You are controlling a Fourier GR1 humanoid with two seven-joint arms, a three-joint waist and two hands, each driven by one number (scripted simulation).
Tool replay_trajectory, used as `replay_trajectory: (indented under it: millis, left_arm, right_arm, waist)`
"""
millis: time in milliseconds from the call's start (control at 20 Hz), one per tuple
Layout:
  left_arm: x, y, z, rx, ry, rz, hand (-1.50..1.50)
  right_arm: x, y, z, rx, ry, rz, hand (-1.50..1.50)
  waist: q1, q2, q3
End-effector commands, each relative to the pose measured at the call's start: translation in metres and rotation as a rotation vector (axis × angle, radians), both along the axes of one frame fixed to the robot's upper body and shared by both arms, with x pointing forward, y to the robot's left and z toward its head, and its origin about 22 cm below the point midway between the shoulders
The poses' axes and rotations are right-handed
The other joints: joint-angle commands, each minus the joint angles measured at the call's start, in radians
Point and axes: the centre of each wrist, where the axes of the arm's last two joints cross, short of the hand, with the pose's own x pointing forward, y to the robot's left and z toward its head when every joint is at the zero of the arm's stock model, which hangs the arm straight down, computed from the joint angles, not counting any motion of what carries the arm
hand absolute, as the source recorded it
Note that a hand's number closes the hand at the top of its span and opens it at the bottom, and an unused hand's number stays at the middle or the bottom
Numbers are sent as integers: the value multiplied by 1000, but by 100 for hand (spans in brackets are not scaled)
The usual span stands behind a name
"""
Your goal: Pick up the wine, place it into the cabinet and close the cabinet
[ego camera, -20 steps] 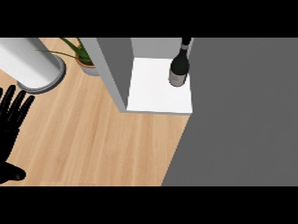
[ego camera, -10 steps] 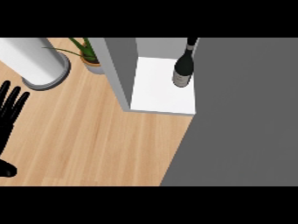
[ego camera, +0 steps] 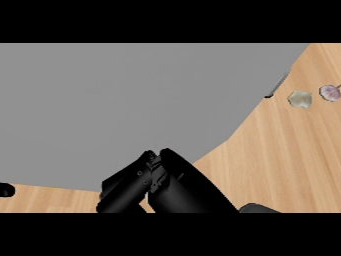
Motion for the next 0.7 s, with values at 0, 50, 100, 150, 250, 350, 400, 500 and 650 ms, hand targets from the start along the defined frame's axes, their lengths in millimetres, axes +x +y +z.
replay_trajectory:
  millis: [0, 50, 100, 150, 250, 350, 400, 500, 650]
  left_arm:
    - [5, 3, 1, -5, -5, 15, -150]
    - [-19, 9, -9, 2, 13, -1, -150]
    - [0, 19, 1, -10, 13, 16, -150]
    - [0, 16, 1, -9, 7, 18, -150]
    - [-3, 22, -1, 14, -5, 27, -150]
    - [-11, 13, -14, 2, 15, 42, -150]
    - [5, 20, 2, 13, 8, 39, -150]
    - [-5, 28, -5, 1, -2, 46, -150]
    - [-8, 34, -4, 14, -5, 30, -150]
  right_arm:
    - [33, 42, 21, -4, 28, -7, 150]
    - [27, 44, 32, 22, 42, -30, 150]
    - [39, 53, 28, 9, 50, -21, 150]
    - [56, 46, 42, 40, 60, -22, 150]
    - [69, 50, 36, 49, 78, -30, 150]
    - [78, 50, 16, 51, 113, -43, 150]
    - [91, 43, 10, 48, 129, -35, 150]
    - [104, 29, 1, 83, 141, -49, 150]
    - [110, 44, 13, 94, 189, -93, 150]
  waist:
    - [-16, -1, 1]
    - [-11, -6, 1]
    - [-17, -2, 1]
    - [-18, -1, 2]
    - [-22, -1, 2]
    - [-26, -3, 2]
    - [-32, -2, 2]
    - [-35, -2, 3]
    - [-30, -3, 2]
